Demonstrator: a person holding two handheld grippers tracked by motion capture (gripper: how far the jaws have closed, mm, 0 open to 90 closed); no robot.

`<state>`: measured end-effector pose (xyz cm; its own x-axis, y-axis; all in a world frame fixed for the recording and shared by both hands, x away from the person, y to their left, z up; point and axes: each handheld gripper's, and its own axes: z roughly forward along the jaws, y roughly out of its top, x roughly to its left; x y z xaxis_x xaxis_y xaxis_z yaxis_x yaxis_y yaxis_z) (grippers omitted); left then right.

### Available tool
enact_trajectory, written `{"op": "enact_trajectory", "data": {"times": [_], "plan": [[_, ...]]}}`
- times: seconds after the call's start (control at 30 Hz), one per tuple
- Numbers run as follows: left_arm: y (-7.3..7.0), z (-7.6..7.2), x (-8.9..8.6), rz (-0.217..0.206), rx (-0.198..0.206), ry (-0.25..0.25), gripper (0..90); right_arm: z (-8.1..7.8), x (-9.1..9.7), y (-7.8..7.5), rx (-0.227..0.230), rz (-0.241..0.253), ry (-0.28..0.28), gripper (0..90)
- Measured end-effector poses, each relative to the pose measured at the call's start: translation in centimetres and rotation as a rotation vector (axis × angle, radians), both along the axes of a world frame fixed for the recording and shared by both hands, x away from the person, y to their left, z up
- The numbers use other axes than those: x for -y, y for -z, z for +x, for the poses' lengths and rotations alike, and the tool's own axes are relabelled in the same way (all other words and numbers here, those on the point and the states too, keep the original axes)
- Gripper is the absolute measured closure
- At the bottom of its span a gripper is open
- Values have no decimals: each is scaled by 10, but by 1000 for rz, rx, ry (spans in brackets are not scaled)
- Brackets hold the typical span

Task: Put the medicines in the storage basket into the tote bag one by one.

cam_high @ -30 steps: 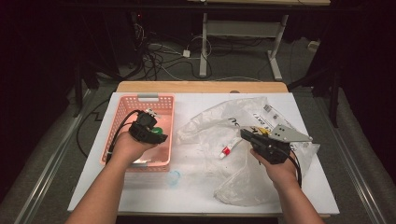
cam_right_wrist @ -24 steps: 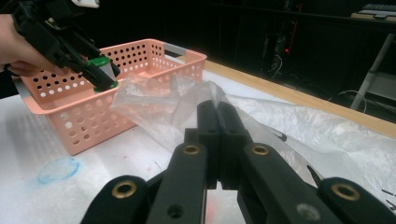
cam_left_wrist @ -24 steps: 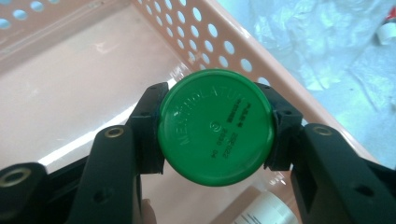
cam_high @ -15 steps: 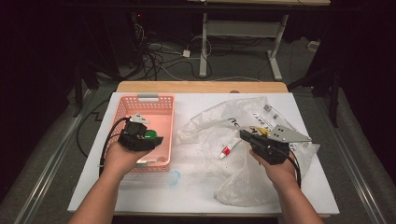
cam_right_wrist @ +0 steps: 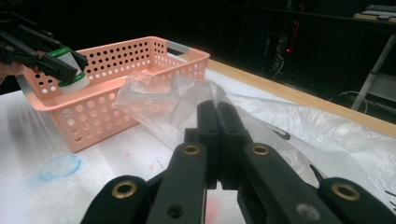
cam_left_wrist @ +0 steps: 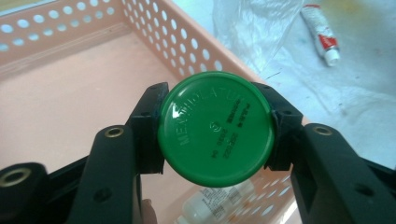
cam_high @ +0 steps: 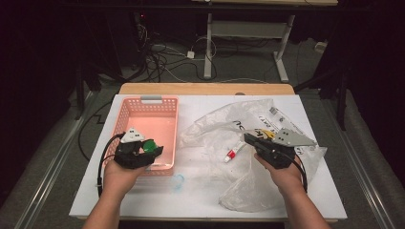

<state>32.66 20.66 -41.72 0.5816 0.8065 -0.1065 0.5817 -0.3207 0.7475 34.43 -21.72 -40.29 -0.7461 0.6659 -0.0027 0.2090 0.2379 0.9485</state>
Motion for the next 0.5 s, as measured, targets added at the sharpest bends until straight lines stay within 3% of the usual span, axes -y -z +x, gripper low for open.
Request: {"op": "enact_trajectory", "data": {"times": [0.17, 0.3, 0.5], "plan": [[7, -7, -1, -15, 31, 1, 495, -1, -1, 0, 4, -9, -3, 900], [9, -9, -9, -90, 50, 0, 495, -1, -2, 0, 4, -8, -3, 900], [10, -13, -12, -107, 70, -10, 495, -2, 1, -3, 12, 1, -4, 900]]}}
